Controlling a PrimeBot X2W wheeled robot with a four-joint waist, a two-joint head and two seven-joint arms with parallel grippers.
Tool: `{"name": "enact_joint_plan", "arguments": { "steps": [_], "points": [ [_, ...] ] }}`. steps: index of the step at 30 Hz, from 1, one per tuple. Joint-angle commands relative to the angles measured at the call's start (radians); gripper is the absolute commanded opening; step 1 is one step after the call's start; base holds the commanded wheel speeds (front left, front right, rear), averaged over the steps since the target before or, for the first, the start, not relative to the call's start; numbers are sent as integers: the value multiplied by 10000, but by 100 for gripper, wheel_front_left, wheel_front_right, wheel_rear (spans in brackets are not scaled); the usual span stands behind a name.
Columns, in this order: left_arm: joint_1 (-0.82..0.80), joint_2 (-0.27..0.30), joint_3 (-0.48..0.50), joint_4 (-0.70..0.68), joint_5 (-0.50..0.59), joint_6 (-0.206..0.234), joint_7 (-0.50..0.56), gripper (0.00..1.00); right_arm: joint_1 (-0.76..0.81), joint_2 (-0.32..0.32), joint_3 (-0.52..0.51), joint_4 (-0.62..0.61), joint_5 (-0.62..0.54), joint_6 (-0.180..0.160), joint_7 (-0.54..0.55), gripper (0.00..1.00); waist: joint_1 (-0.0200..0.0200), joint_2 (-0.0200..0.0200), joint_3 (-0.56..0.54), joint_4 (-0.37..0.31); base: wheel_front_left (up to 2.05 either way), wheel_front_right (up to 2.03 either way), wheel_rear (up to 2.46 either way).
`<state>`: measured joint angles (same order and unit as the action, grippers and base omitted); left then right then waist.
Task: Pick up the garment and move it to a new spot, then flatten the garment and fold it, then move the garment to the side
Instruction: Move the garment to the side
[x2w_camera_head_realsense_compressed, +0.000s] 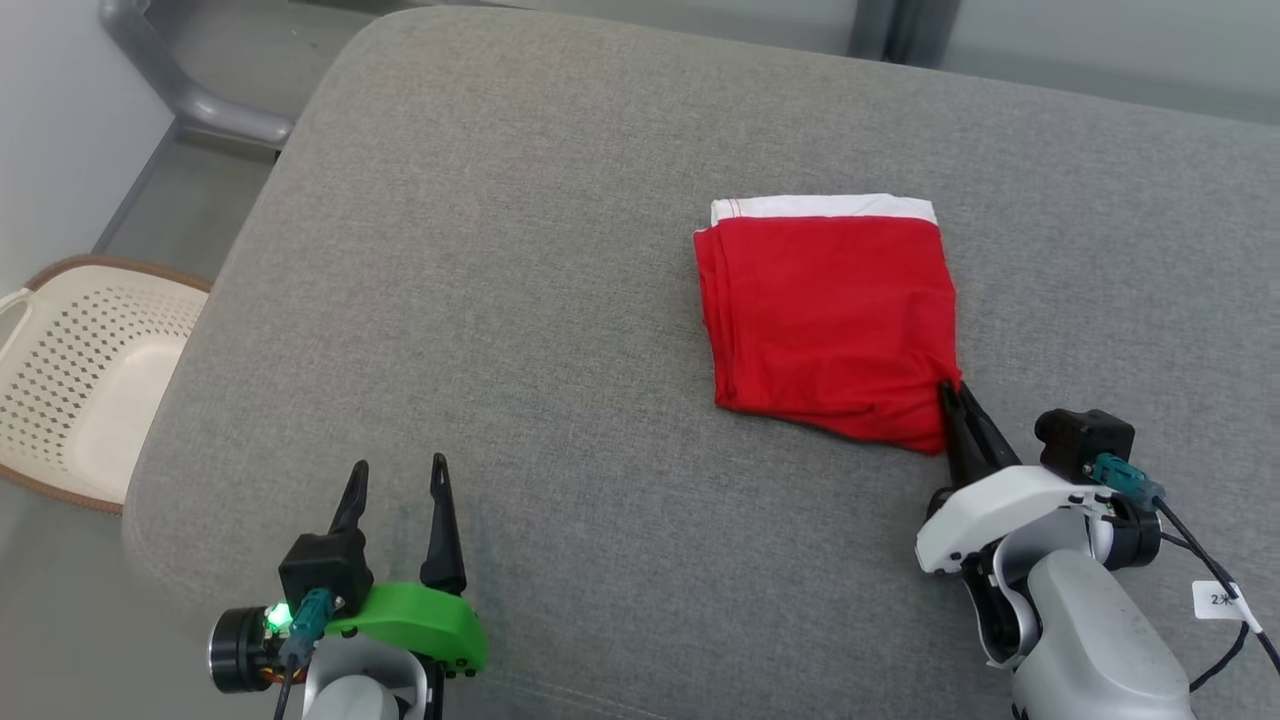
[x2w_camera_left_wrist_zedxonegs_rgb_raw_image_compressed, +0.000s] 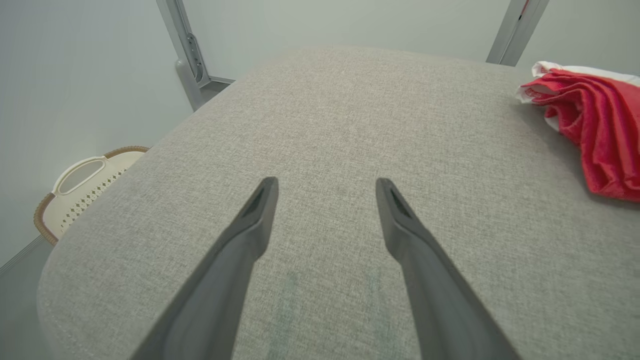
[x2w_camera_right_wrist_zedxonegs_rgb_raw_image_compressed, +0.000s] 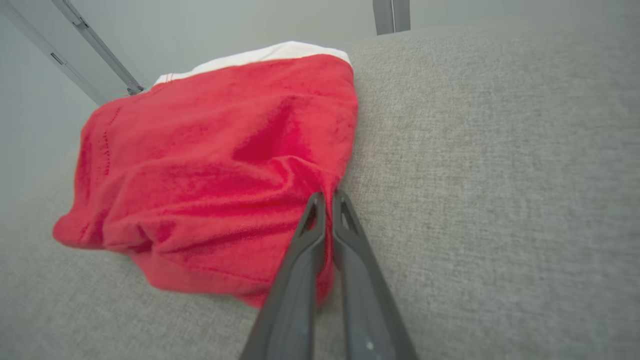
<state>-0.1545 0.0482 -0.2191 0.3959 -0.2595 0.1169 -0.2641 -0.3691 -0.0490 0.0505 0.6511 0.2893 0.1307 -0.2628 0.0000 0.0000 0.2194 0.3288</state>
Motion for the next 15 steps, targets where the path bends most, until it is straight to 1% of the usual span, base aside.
{"name": "enact_joint_plan", "arguments": {
  "steps": [1, 6, 11, 15],
  "points": [
    [-2, 55, 84, 41, 50, -19, 6, 100, 71, -40, 11, -53, 50, -2, -22, 0, 0, 0, -217, -266, 0, 0, 0],
    [219, 49, 287, 188, 209, -126, 6, 100, 223, -41, 130, -186, 150, -2, -23, 0, 0, 0, -607, -1062, 0, 0, 0],
    [229, 52, 328, 288, 361, -268, 6, 100, 292, -38, 273, -326, 76, -2, -23, 0, 0, 0, -870, -2228, 0, 0, 0],
    [146, 54, 279, 310, 306, -292, 6, 100, 305, -40, 341, -367, 33, -2, -23, 0, 0, 0, -973, -3116, 0, 0, 0]
  ]
}}
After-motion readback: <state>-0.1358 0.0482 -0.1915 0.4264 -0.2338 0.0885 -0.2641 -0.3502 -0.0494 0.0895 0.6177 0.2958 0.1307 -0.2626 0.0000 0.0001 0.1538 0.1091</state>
